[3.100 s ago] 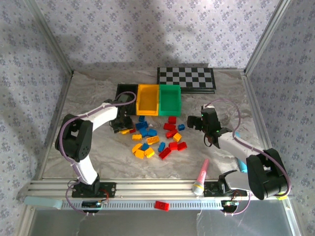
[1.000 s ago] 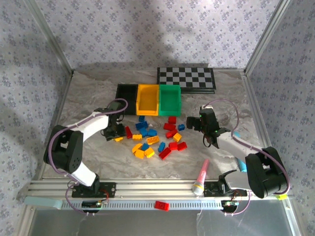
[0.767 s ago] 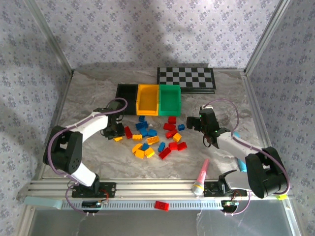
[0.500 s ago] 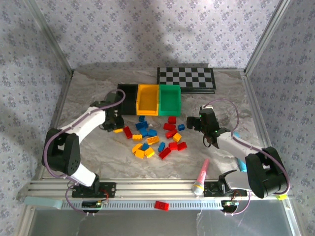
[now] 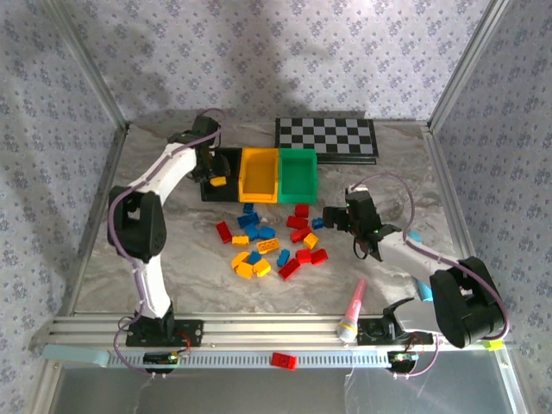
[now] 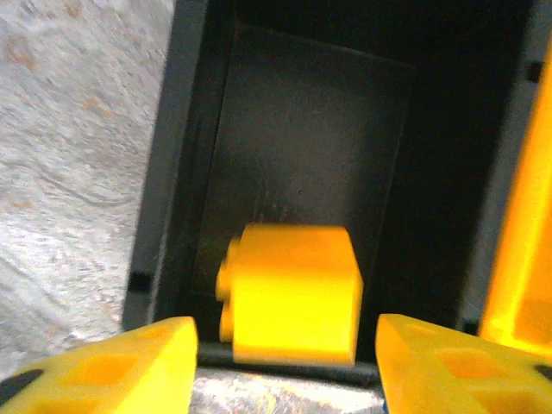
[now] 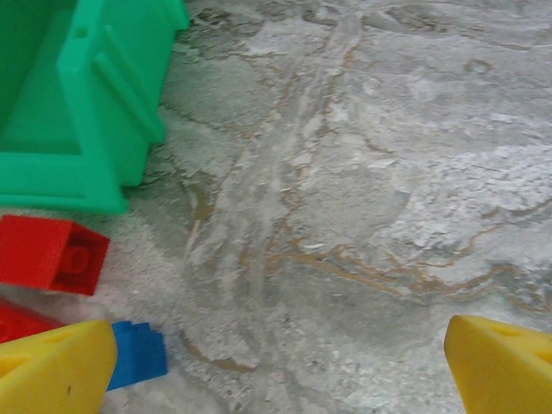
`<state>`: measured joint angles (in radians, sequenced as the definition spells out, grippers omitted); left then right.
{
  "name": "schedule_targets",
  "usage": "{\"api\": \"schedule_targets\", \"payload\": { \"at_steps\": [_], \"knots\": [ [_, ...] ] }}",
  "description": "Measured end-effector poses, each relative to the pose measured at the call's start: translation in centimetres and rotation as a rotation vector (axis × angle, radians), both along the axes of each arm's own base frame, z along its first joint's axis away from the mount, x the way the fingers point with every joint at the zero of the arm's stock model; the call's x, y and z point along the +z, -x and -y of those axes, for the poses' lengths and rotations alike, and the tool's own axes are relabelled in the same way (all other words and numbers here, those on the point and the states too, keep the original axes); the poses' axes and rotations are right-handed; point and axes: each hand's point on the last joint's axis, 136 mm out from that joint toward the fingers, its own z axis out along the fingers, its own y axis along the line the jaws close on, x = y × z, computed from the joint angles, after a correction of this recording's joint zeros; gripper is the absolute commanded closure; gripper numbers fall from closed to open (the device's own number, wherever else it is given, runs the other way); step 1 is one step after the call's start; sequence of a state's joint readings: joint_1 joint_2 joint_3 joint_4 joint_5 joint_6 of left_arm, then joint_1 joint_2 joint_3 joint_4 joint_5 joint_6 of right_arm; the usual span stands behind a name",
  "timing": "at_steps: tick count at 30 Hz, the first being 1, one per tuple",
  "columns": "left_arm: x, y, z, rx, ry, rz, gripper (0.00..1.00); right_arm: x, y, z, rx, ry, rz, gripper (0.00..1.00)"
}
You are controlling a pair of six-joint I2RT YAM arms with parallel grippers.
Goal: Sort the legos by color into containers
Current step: Place the lego in the container, then pick up the lego from the center of the table.
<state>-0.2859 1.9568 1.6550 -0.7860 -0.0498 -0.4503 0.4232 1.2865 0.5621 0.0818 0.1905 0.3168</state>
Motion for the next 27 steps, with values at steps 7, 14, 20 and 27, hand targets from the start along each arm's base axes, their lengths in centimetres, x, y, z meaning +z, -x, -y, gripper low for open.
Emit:
{"api": "schedule_targets", "payload": {
  "at_steps": [7,14,20,27],
  "knots": [
    [0.9,1.3,-0.3,-0.020,0.005,-0.009,0.29,0.2,3.1,-6.5,0.230,-0.050,-0.054,0.03],
    [4.8,5.2,-0.4,-0.072,0.066,0.079,0.28,1.6,7.2,-12.8,0.397,-0.077,-0.143,0.09],
    [5.0,7.1,0.8,-0.123,0.154,0.063,0.28,-1.9,7.2,-11.6,0.295,-0.005,-0.273,0.24],
    [4.8,8.6,2.3,-0.190,0.231,0.005,0.28,-5.0,7.6,-10.4,0.215,0.066,-0.394,0.40]
  ]
}}
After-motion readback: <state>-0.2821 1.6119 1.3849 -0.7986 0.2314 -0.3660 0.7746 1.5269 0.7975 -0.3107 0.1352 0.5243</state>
